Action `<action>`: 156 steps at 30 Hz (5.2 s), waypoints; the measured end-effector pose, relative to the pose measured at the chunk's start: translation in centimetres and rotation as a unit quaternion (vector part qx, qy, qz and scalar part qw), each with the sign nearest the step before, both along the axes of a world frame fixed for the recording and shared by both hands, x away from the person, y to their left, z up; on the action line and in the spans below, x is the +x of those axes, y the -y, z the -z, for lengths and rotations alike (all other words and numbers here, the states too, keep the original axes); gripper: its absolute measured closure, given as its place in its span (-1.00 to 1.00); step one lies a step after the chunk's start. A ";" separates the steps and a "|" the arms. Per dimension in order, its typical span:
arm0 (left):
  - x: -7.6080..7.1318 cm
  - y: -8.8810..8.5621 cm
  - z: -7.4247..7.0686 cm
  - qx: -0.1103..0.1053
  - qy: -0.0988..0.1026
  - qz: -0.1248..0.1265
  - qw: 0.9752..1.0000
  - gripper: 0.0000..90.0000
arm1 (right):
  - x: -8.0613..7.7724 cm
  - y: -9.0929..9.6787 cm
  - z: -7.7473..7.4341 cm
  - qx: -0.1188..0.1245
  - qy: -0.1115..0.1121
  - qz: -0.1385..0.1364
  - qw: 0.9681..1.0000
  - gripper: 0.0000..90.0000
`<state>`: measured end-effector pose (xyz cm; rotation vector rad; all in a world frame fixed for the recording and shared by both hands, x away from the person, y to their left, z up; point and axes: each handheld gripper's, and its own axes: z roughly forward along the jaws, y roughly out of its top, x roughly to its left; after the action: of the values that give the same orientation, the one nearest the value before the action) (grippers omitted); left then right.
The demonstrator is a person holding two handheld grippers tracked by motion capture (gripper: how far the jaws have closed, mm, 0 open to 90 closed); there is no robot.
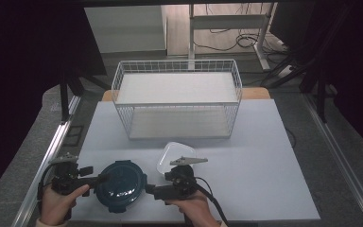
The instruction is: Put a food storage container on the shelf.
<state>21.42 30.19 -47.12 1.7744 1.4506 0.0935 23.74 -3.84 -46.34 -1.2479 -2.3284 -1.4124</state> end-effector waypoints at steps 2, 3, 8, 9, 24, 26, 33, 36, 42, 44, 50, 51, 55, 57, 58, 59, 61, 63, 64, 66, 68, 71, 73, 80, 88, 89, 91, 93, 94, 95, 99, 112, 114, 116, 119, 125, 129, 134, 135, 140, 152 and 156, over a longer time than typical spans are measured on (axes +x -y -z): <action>-0.2 -0.2 0.5 -0.007 -0.010 0.000 1.000 -0.71 | -0.1 -0.8 0.6 0.003 -0.017 0.001 1.000 -0.72; -0.2 -0.3 0.7 -0.012 -0.014 0.001 1.000 -0.71 | -0.2 -1.2 1.0 0.008 -0.030 0.001 1.000 -0.72; -1.4 -1.6 1.6 -0.042 -0.028 -0.003 0.999 -0.72 | -0.7 -2.5 2.2 0.015 -0.061 0.010 0.998 -0.72; -1.6 -1.8 1.7 -0.048 -0.030 -0.004 0.998 -0.72 | -0.8 -2.8 2.5 0.017 -0.070 0.012 0.997 -0.72; -1.1 -2.4 4.6 -0.121 -0.069 -0.009 0.990 -0.71 | 0.2 -5.7 5.6 0.020 -0.127 0.055 0.990 -0.74; -1.0 -2.4 4.9 -0.128 -0.074 -0.005 0.989 -0.70 | 0.5 -6.0 5.8 0.020 -0.131 0.058 0.989 -0.74; -0.9 -2.2 5.7 -0.159 -0.091 0.002 0.983 -0.63 | 1.1 -6.7 6.6 0.033 -0.154 0.064 0.985 -0.73; -0.9 -2.0 5.9 -0.169 -0.098 0.007 0.981 -0.53 | 1.3 -6.9 6.8 0.043 -0.164 0.067 0.983 -0.69; -0.9 -1.8 5.9 -0.180 -0.108 -0.008 0.978 -0.41 | 1.3 -6.7 6.4 0.042 -0.151 0.083 0.984 -0.52; -1.0 -1.7 5.7 -0.176 -0.110 -0.012 0.978 -0.41 | 1.1 -6.6 6.1 0.041 -0.145 0.093 0.984 -0.42; -1.3 -1.8 5.2 -0.175 -0.109 -0.018 0.978 -0.32 | 1.1 -5.9 5.8 0.057 -0.165 0.112 0.978 -0.26; -1.4 -1.8 5.2 -0.176 -0.109 -0.019 0.978 -0.31 | 1.1 -5.9 5.8 0.057 -0.166 0.112 0.978 -0.25; -1.6 -2.0 5.0 -0.178 -0.106 -0.017 0.978 -0.26 | 0.9 -5.8 5.4 0.058 -0.165 0.114 0.978 -0.19; -1.6 -2.2 4.9 -0.182 -0.103 -0.019 0.978 -0.22 | 0.7 -5.7 5.1 0.062 -0.164 0.119 0.977 -0.15; -1.7 -2.2 4.8 -0.183 -0.101 -0.020 0.978 -0.22 | 0.7 -5.7 5.1 0.062 -0.164 0.119 0.977 -0.15; -1.7 -2.2 4.6 -0.181 -0.097 -0.021 0.978 -0.20 | 0.7 -5.7 5.0 0.063 -0.160 0.119 0.978 -0.14; -1.8 -2.2 4.4 -0.178 -0.093 -0.021 0.979 -0.19 | 0.6 -5.8 4.7 0.061 -0.154 0.118 0.979 -0.14; -1.8 -2.1 4.1 -0.178 -0.091 -0.022 0.980 -0.19 | 0.6 -5.7 4.5 0.062 -0.155 0.117 0.979 -0.14; -1.8 -2.1 4.0 -0.177 -0.090 -0.021 0.980 -0.19 | 0.7 -5.6 4.3 0.063 -0.150 0.118 0.980 -0.14; -1.7 -2.0 3.6 -0.177 -0.085 -0.017 0.980 -0.19 | 0.7 -5.6 4.1 0.065 -0.150 0.118 0.979 -0.14; -1.5 -2.0 3.2 -0.178 -0.081 -0.014 0.981 -0.19 | 0.6 -5.5 3.6 0.064 -0.143 0.119 0.980 -0.14; -1.4 -1.7 2.2 -0.175 -0.071 -0.012 0.982 -0.19 | 0.6 -5.3 2.8 0.069 -0.133 0.119 0.982 -0.14; -1.2 -1.5 1.7 -0.175 -0.066 -0.009 0.982 -0.19 | 0.7 -5.0 1.9 0.070 -0.123 0.117 0.983 -0.13; -0.2 0.1 -0.7 -0.173 -0.045 0.003 0.984 -0.19 | 1.3 -3.5 -0.3 0.072 -0.109 0.117 0.985 -0.13; 1.6 2.0 -2.6 -0.168 -0.030 0.016 0.985 -0.18 | 2.7 -1.4 -2.4 0.077 -0.086 0.117 0.986 -0.13; 1.8 2.3 -2.8 -0.168 -0.029 0.017 0.985 -0.18 | 2.9 -1.2 -2.5 0.077 -0.086 0.117 0.986 -0.13; 2.1 2.6 -3.1 -0.167 -0.029 0.020 0.985 -0.18 | 3.2 -0.7 -2.9 0.076 -0.084 0.118 0.987 -0.13; 2.6 3.1 -3.5 -0.166 -0.027 0.024 0.985 -0.18 | 3.5 -0.2 -3.3 0.075 -0.080 0.117 0.987 -0.13; 2.9 3.3 -3.7 -0.165 -0.027 0.027 0.985 -0.18 | 3.8 0.2 -3.6 0.075 -0.080 0.117 0.987 -0.13; 3.1 3.5 -3.9 -0.164 -0.028 0.029 0.986 -0.18 | 3.8 0.2 -3.6 0.075 -0.080 0.117 0.987 -0.13; 4.2 4.5 -5.0 -0.157 -0.027 0.038 0.987 -0.18 | 4.6 1.2 -4.3 0.080 -0.081 0.120 0.986 -0.13; 6.9 7.3 -7.3 -0.153 -0.021 0.063 0.986 -0.18 | 6.6 4.1 -7.1 0.067 -0.055 0.117 0.989 -0.13; 7.2 7.7 -7.6 -0.153 -0.021 0.065 0.986 -0.18 | 6.7 4.4 -7.3 0.069 -0.054 0.119 0.989 -0.13; 7.5 7.9 -7.8 -0.153 -0.021 0.067 0.986 -0.18 | 6.9 4.8 -7.6 0.069 -0.053 0.121 0.989 -0.13; 8.0 8.3 -8.1 -0.152 -0.024 0.072 0.986 -0.18 | 7.3 5.2 -8.0 0.066 -0.051 0.118 0.990 -0.13; 8.8 9.0 -9.0 -0.149 -0.022 0.074 0.986 -0.18 | 8.2 6.0 -8.9 0.063 -0.051 0.113 0.990 -0.13; 9.5 9.5 -9.3 -0.152 -0.026 0.078 0.985 -0.18 | 8.8 6.4 -9.4 0.055 -0.047 0.108 0.991 -0.13; 10.1 10.0 -9.8 -0.152 -0.028 0.082 0.984 -0.18 | 9.4 7.0 -10.1 0.051 -0.040 0.105 0.992 -0.13; 10.3 10.1 -10.0 -0.152 -0.028 0.083 0.984 -0.18 | 9.5 7.0 -10.2 0.050 -0.041 0.106 0.992 -0.13; 10.7 10.5 -10.8 -0.151 -0.024 0.088 0.984 -0.18 | 9.7 7.5 -10.9 0.052 -0.037 0.105 0.992 -0.12; 11.6 11.2 -12.5 -0.148 -0.018 0.087 0.985 -0.18 | 10.6 8.3 -12.4 0.051 -0.031 0.102 0.993 -0.12; 11.7 11.4 -13.3 -0.140 -0.009 0.088 0.986 -0.18 | 10.9 8.4 -13.2 0.056 -0.027 0.099 0.993 -0.12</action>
<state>33.12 18.82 -33.77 1.6641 1.2451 -0.2091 34.61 -12.27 -33.12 -1.4976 -2.1076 -1.5244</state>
